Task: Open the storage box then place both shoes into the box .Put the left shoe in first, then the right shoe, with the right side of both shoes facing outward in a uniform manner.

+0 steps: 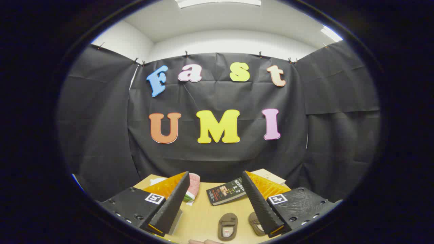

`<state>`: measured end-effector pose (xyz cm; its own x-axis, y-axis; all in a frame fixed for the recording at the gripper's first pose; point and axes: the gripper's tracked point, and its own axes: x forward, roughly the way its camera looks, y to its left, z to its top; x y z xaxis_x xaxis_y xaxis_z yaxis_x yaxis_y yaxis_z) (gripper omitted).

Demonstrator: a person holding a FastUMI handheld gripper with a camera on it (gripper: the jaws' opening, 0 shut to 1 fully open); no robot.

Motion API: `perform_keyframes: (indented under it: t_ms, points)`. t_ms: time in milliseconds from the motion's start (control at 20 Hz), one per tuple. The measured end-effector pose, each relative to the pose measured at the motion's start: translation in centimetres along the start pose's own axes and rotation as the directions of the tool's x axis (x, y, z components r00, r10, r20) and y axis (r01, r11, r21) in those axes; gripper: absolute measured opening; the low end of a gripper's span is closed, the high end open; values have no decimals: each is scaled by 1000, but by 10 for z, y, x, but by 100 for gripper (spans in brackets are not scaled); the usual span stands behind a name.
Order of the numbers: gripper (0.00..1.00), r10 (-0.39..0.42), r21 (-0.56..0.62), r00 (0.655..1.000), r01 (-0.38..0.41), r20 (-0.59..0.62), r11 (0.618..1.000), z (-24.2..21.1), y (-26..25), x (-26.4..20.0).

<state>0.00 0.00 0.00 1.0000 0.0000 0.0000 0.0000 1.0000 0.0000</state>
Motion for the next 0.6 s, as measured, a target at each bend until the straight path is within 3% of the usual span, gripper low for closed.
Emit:
perform_keyframes:
  t_ms: [600]
  points:
    - [95, 53, 9, 997, -53, -52, 999, -20, -17, 14]
